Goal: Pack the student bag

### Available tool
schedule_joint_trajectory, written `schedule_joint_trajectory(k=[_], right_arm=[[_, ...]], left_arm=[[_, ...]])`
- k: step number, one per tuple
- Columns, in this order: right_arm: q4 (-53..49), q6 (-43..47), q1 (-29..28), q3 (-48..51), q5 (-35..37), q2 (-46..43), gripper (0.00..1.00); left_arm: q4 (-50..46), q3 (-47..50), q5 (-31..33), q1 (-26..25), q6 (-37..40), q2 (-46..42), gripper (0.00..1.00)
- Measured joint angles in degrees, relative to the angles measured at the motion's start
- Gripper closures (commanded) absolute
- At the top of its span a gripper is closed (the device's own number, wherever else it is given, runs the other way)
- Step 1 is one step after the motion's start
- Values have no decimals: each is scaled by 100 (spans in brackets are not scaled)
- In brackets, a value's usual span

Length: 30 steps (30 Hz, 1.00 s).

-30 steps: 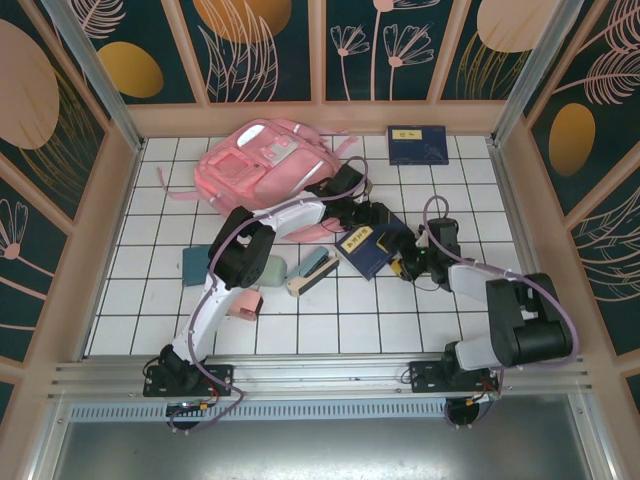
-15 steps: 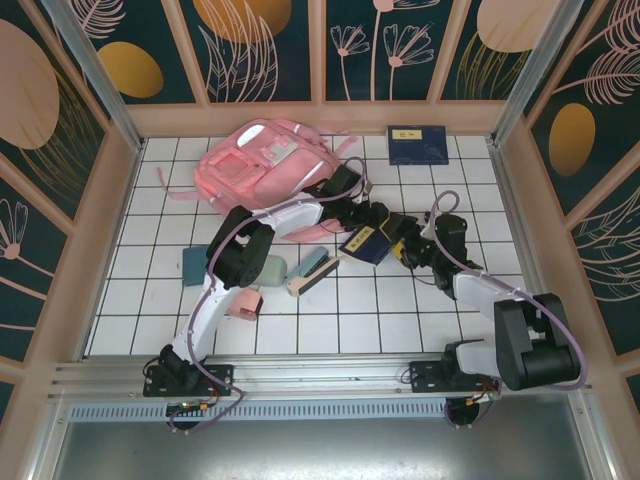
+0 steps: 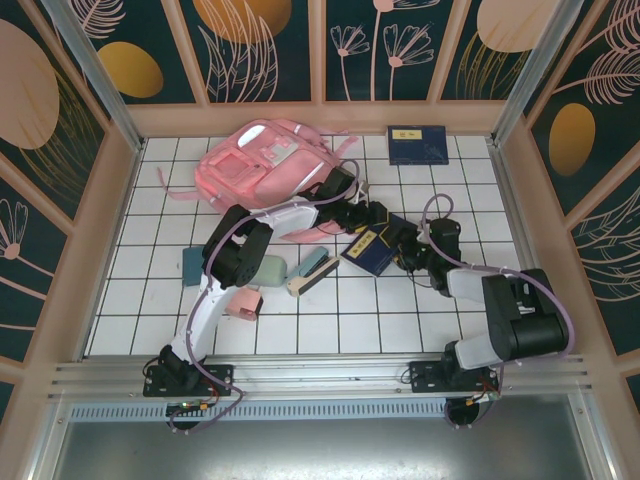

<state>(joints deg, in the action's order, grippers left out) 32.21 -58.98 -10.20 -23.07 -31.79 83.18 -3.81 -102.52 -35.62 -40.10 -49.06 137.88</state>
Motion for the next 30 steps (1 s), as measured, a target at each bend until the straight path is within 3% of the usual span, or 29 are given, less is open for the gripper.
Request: schedule_joint_trajectory(k=[5, 8, 14, 21, 26, 30], right_arm=[[168, -26, 2, -2, 140, 293, 77], [120, 42, -2, -2, 229, 284, 100], [-549, 428, -17, -20, 514, -17, 100], [-1738, 942, -118, -190, 1067, -402, 100], [-2173, 1213, -155, -269, 1279, -485, 100], [-2323, 1346, -229, -302, 1392, -503, 100]], left_arm=[[4, 22, -70, 0, -79, -7, 30], [-131, 24, 26, -2, -68, -52, 29], [-1110, -188, 382, -35, 293, -219, 28], [-2428, -894, 1067, -48, 1266, -643, 27], [-3307, -1812, 2269, -44, 2218, -981, 25], [-3641, -1934, 3392, 13, 2874, -1263, 26]])
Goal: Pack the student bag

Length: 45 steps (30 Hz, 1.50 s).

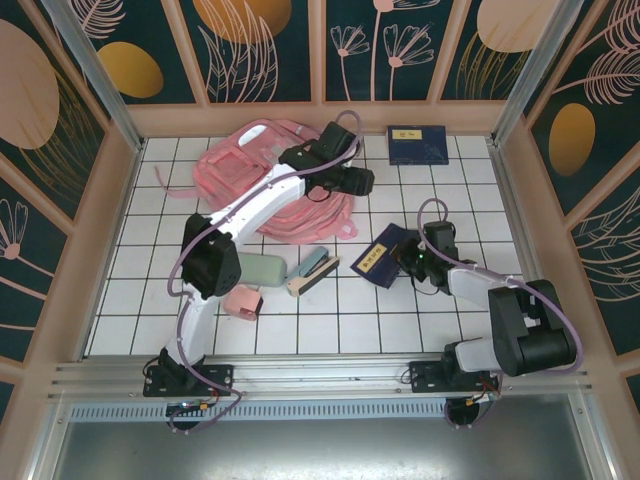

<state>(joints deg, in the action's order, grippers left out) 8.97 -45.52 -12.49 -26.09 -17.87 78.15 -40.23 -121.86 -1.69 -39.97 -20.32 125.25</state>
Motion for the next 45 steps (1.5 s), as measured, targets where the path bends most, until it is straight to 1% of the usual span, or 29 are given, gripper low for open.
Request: schedule_joint_trajectory(k=[4, 9, 13, 19, 25, 29, 33, 38, 40, 43, 45], right_arm=[[-44, 50, -50, -2, 26, 0, 100], [-44, 94, -63, -2, 24, 0, 100], [-42, 168, -63, -2, 13, 0, 100], [-42, 181, -63, -2, -17, 2, 100], [-22, 197, -63, -2, -50, 74, 100], [20, 199, -63, -2, -140, 133, 100], [83, 197, -63, 0, -195, 166, 100], [116, 197, -63, 0, -234, 168, 100], [116, 197, -63, 0, -236, 168, 100], [116, 197, -63, 0, -236, 168, 100], [116, 197, -63, 0, -236, 168, 100]], left_arm=[[-249, 4, 726, 203, 341, 57, 27], [-389, 240, 1246, 437, 531, 203, 25], [-479, 363, 1565, 503, 586, 299, 26], [-470, 450, 1543, 546, 616, 332, 26], [-352, 935, 1412, 549, 616, 332, 25], [-328, 973, 1438, 546, 616, 332, 23], [-326, 973, 1602, 546, 619, 332, 23], [-326, 949, 1814, 553, 662, 376, 28], [-326, 911, 1829, 553, 678, 437, 31], [-321, 866, 1823, 553, 710, 560, 40], [-284, 859, 1810, 546, 745, 638, 52]])
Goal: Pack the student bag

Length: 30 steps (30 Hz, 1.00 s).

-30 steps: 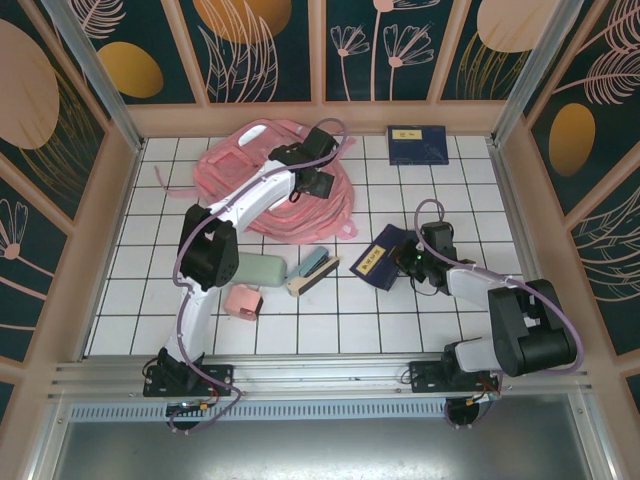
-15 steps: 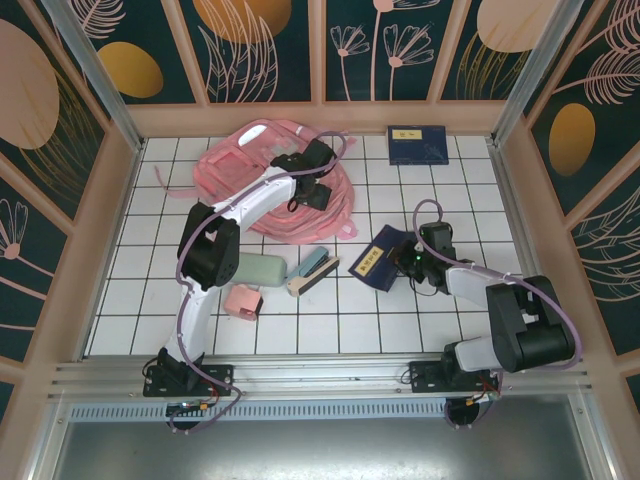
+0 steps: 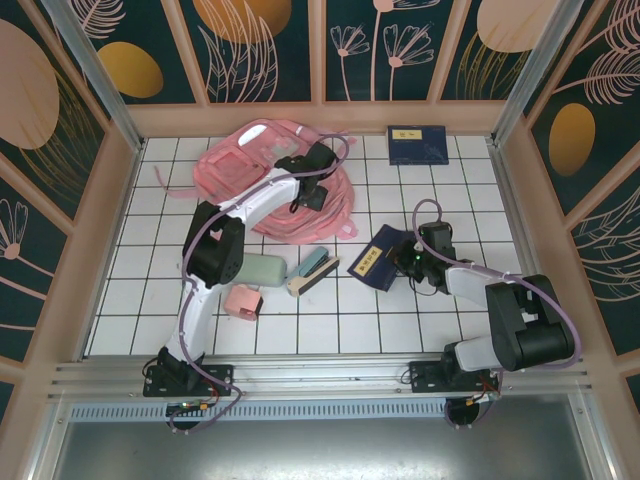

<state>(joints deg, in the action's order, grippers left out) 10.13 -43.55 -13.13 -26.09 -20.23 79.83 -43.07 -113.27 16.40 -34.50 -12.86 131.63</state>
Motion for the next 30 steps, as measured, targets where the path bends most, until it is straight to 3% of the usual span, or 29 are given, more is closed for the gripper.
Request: schedule_joint_trajectory(k=[9, 24, 30], right_arm=[[-68, 2, 0, 0, 2, -66, 100], [-1620, 297, -22, -922, 540, -1213, 100], [-1744, 315, -44, -1436, 212, -1432, 100]], left_arm=[[125, -33, -74, -28, 109, 57, 100], [-133, -605, -289, 197, 127, -535, 100], [-186, -1019, -459, 393, 61, -997, 100]])
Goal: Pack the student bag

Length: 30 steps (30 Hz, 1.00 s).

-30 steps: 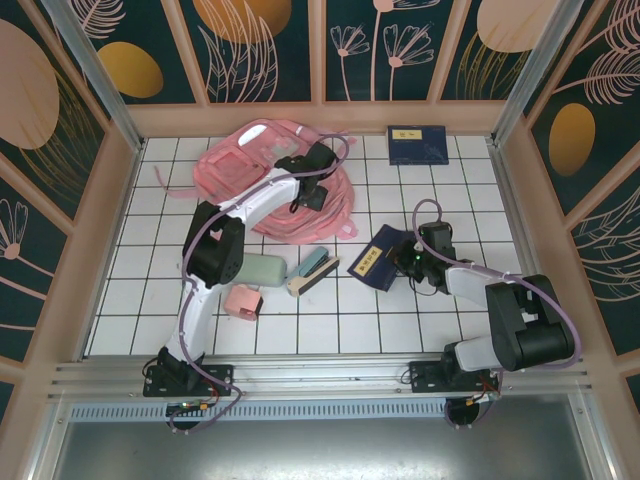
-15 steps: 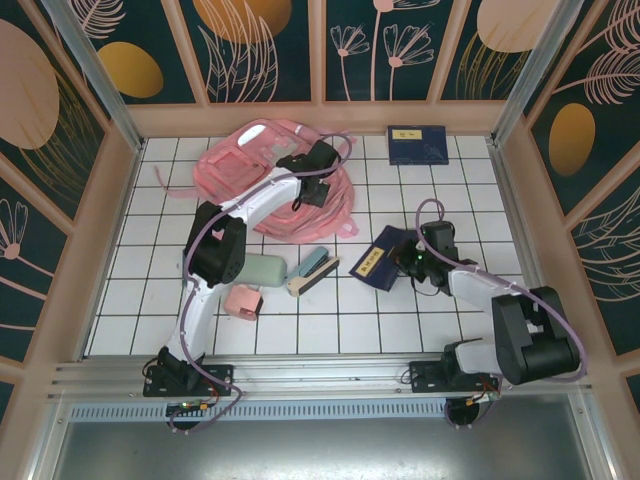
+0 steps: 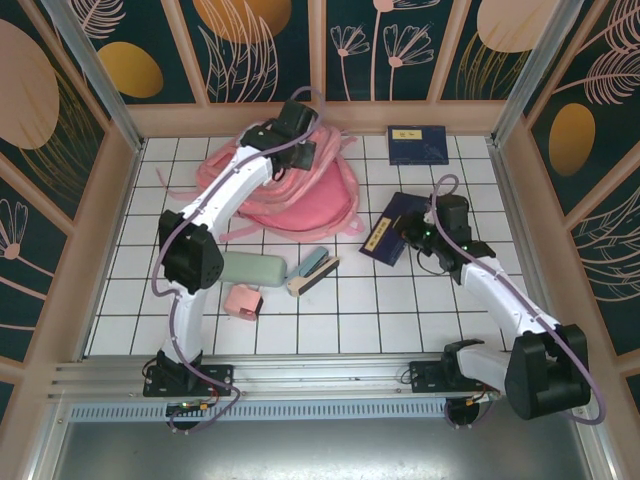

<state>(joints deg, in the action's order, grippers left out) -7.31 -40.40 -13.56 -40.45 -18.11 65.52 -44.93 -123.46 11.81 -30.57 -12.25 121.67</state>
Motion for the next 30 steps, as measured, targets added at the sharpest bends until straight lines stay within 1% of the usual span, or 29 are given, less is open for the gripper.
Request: schedule_joint_trajectory(k=[3, 8, 11, 15, 21, 24, 30], right_arm=[[105, -44, -103, -203, -304, 48, 100], [640, -313, -160, -308, -750, 190, 100], [1106, -573, -181, -372, -1003, 520, 100], [1679, -933, -254, -446, -1167, 1036, 100], [2614, -1574, -350, -544, -1241, 1799, 100], [3045, -1969, -413, -693, -1220, 2225, 100], [3569, -2763, -686, -1412, -1008, 3211, 100]], left_arm=[[-44, -111, -315, 37, -20, -90, 100], [-48, -138, -1126, 35, 7, -98, 100], [-42, -138, -1593, 46, 4, -120, 100], [20, -114, -2262, 164, -66, -186, 100], [608, 468, -3386, 588, -566, -538, 100], [874, 595, -3832, 811, -817, -605, 100], [1051, 616, -4207, 914, -1082, -605, 100]])
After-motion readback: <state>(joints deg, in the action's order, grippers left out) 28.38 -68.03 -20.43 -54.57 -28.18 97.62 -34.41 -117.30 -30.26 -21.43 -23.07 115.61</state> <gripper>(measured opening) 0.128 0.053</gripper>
